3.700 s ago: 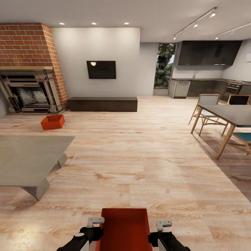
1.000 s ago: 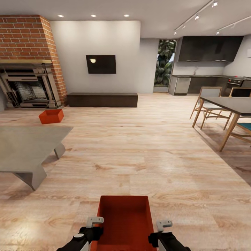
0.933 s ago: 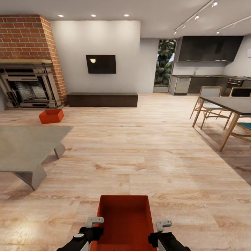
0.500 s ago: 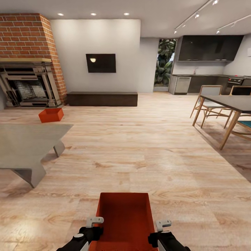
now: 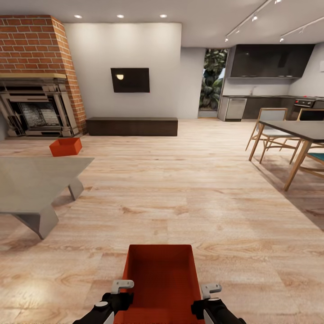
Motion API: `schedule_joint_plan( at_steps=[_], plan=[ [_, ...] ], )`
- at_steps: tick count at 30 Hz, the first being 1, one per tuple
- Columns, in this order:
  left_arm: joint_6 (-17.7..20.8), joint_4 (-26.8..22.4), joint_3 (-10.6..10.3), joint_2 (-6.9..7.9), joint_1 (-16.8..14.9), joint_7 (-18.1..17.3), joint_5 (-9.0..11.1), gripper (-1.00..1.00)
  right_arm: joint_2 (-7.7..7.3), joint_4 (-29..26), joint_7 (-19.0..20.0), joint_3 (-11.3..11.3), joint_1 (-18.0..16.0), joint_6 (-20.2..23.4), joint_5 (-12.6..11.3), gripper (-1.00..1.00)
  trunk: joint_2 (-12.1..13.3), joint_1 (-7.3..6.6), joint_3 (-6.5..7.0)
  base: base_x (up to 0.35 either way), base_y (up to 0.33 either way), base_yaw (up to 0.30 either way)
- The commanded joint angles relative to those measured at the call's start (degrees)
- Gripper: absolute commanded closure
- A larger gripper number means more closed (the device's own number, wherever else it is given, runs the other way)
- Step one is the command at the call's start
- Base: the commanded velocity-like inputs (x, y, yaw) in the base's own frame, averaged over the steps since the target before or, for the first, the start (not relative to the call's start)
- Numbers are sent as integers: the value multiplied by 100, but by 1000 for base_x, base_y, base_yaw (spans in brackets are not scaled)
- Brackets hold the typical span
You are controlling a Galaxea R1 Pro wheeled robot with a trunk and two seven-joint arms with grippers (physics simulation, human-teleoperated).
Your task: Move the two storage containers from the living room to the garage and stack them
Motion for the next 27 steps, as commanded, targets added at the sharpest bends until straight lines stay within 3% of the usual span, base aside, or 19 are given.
schedule_joint_plan(
  at_steps=[1, 19, 27],
  plan=[
    [1, -2, -22, 0, -2, 15, 20, -100, -3, -10, -30, 41, -1, 42, 4, -100, -44, 21, -24, 0, 0, 0],
    [-3, -2, -24, 0, -2, 3, 20, -100, -3, -10, -21, 41, -2, 38, 4, -100, -766, 417, -347, 0, 0, 0],
    [-4, -2, -26, 0, -2, 3, 21, -100, -3, -10, -21, 41, -1, 38, 4, -100, -776, 437, -524, 0, 0, 0]
  ],
)
